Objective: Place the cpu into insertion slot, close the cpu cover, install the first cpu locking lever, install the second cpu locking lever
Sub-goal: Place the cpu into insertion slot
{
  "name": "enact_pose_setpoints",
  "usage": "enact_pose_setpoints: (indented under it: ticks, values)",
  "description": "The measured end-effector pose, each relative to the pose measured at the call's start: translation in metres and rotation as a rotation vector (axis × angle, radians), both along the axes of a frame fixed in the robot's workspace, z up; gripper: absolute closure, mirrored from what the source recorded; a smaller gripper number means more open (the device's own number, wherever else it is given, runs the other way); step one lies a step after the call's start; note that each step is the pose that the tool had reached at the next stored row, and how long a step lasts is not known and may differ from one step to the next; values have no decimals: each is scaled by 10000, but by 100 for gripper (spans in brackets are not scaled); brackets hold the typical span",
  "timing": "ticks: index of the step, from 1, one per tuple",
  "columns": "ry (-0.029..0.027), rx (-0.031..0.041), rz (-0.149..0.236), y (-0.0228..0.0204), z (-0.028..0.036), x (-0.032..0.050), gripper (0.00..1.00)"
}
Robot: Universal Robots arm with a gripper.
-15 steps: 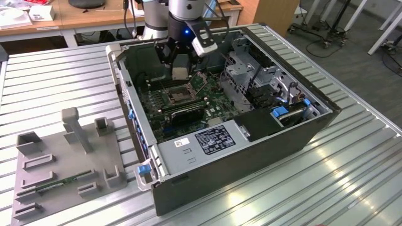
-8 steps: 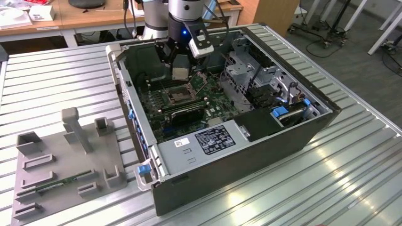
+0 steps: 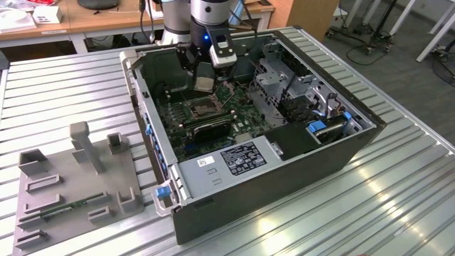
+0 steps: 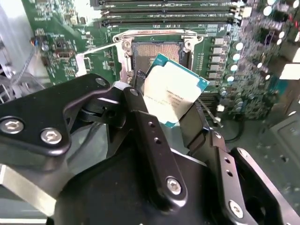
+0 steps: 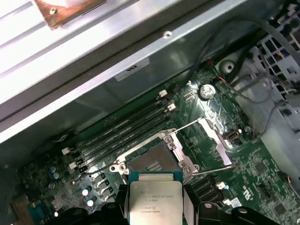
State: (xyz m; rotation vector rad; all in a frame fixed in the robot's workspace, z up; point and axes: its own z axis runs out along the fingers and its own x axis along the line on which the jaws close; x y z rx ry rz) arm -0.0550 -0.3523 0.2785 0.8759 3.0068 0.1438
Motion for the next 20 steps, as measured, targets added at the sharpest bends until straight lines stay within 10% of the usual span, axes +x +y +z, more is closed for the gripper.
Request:
enact_pose_setpoints:
  ticks: [10, 20]
  values:
    - [0, -1, -1807, 0, -28, 0, 46]
    - [0, 0, -1941, 0, -29, 0, 46]
